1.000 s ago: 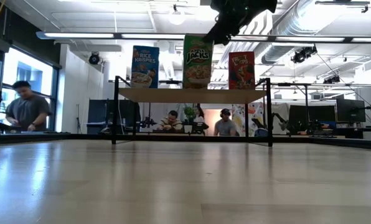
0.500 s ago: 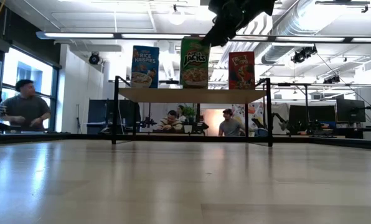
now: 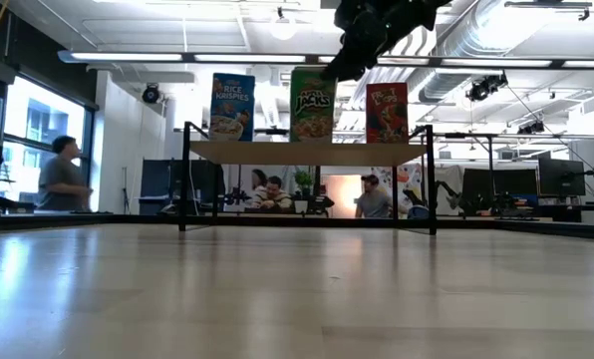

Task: Stack cereal on shelf
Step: Put the green cereal box on the shelf aligned with the other green cereal boxes

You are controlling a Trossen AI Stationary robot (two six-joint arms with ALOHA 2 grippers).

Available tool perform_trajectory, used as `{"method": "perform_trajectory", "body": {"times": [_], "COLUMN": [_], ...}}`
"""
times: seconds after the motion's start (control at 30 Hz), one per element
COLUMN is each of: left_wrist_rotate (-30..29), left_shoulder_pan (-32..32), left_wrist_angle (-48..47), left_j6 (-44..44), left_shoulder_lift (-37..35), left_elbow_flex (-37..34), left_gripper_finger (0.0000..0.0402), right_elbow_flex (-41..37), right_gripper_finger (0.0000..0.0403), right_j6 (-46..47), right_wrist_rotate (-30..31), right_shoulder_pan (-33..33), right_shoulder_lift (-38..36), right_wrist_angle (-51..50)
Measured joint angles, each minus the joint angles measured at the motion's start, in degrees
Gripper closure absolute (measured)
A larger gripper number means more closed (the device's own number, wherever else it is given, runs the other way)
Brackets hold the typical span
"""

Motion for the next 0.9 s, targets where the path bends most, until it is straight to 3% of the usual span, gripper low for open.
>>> {"method": "perform_trajectory", "body": {"times": [0.33,0.9], "left_wrist_rotate": [0.0,0.0], "left_shoulder_pan": [0.0,0.0], "left_wrist_angle": [0.0,0.0], "left_j6": [0.0,0.0], "left_shoulder_lift": [0.0,0.0], "left_elbow_flex": [0.0,0.0], "left_gripper_finger": [0.0128,0.0128], "right_elbow_flex": [0.0,0.0], "right_gripper_finger": [0.0256,0.0201], "right_j6": [0.2,1.2], "right_wrist_rotate": [1.4,2.3], "right_shoulder_pan": [0.0,0.0], "right_shoulder_lift": [0.0,0.0], "right_wrist_angle": [0.0,1.3]}}
